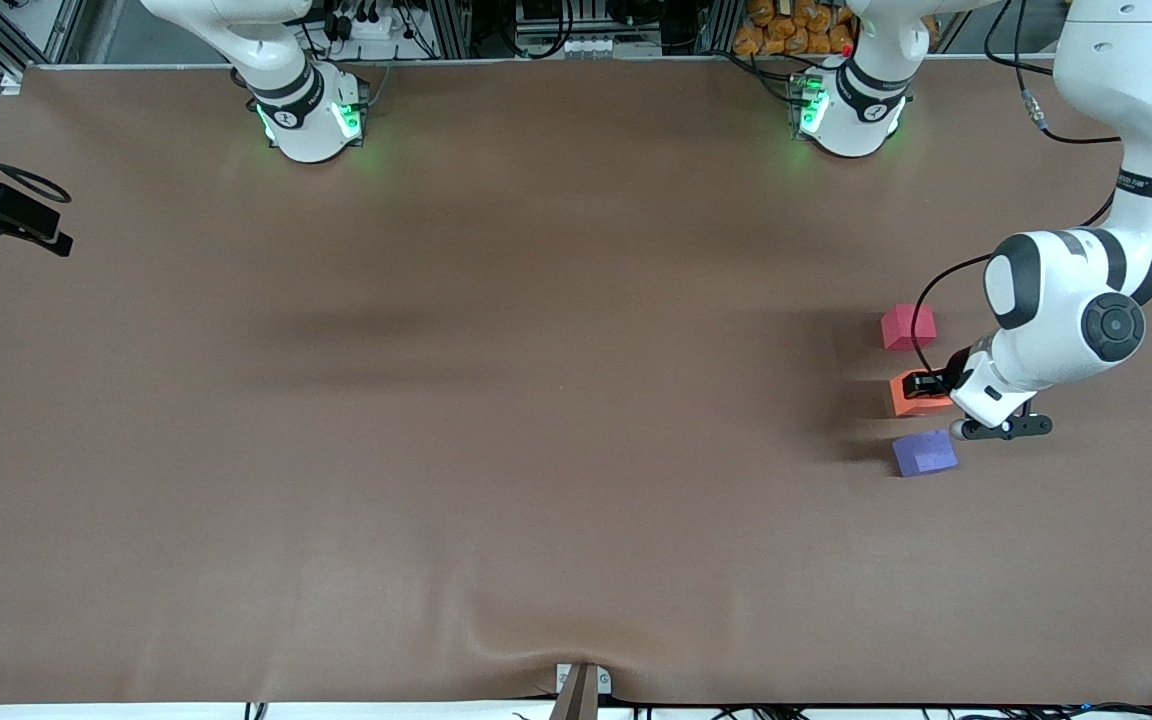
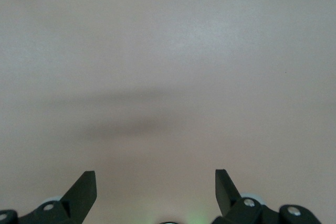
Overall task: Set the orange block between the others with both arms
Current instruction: 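Open the left gripper to release the orange block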
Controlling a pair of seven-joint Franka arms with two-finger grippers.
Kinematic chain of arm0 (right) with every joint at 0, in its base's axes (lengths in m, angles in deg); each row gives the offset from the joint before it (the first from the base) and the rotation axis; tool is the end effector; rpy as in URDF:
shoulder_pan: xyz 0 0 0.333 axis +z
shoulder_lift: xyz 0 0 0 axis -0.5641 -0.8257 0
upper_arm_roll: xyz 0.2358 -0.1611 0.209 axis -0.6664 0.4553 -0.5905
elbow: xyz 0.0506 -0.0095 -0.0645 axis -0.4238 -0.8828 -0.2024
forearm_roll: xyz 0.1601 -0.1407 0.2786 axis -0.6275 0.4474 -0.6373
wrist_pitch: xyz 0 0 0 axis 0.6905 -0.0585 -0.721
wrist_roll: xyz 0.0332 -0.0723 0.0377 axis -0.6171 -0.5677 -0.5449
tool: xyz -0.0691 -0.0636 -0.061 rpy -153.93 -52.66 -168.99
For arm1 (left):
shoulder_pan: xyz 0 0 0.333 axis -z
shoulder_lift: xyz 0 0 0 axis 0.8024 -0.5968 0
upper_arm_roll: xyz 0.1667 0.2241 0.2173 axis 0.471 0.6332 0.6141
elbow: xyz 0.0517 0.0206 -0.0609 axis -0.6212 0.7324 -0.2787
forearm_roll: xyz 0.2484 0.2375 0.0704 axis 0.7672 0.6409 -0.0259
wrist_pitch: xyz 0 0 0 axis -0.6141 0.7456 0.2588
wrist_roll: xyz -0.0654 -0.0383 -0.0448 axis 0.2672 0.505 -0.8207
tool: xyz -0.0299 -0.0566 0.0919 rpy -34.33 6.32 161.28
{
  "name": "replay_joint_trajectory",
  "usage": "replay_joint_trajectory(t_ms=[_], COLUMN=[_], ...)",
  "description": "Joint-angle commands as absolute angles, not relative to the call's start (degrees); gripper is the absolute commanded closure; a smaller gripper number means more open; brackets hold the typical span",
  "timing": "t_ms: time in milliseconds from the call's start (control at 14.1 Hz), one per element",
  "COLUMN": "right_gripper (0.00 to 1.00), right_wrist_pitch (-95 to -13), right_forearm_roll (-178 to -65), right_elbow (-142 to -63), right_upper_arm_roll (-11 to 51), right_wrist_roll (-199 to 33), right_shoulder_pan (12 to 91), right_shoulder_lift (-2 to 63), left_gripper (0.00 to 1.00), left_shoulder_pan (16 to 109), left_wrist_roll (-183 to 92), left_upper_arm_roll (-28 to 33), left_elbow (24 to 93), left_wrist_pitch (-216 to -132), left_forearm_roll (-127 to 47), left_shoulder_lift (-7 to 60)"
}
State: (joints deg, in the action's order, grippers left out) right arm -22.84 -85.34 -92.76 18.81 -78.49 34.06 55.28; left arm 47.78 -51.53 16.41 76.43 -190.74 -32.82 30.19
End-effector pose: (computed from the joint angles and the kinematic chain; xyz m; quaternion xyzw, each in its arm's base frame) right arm 0.4902 -0.0381 0.6671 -0.9989 0.0336 0.0315 0.0094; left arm 0.5689 0.0146 0.3046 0.9982 0.0274 -0.0478 0.0240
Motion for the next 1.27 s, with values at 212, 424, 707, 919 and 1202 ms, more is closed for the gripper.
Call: replay_joint_trajectory(t_ms=[212,424,707,919,1202], right_gripper=[0.00,0.00,0.00,0.00,0.00], right_wrist_pitch=[-23.09,-22.92,-22.56,-22.56,-22.47], right_forearm_roll=[-84.89,-84.81,-84.81,-84.81,-84.81], right_elbow=[-92.72,-92.64,-92.72,-92.72,-92.81], right_upper_arm_roll=[18.39,18.39,18.39,18.39,18.39], right_wrist_roll=[-77.84,-77.75,-77.66,-77.66,-77.66], right_shoulder_pan=[33.55,33.82,33.90,33.99,33.99], right_shoulder_lift=[55.30,55.30,55.30,55.30,55.30], left_gripper=[1.00,1.00,1.00,0.88,0.00], left_shoulder_pan=[46.33,46.33,46.41,46.50,46.59], left_wrist_roll=[-54.58,-55.54,-55.63,-55.63,-55.02], left_upper_arm_roll=[16.20,16.20,16.20,16.20,16.20], left_elbow=[79.02,79.81,79.81,79.73,78.15], left_wrist_pitch=[-194.72,-195.86,-196.39,-196.39,-195.60], left_forearm_roll=[-31.55,-31.46,-31.46,-31.55,-31.55], left_shoulder_lift=[29.44,29.09,28.47,28.12,28.73])
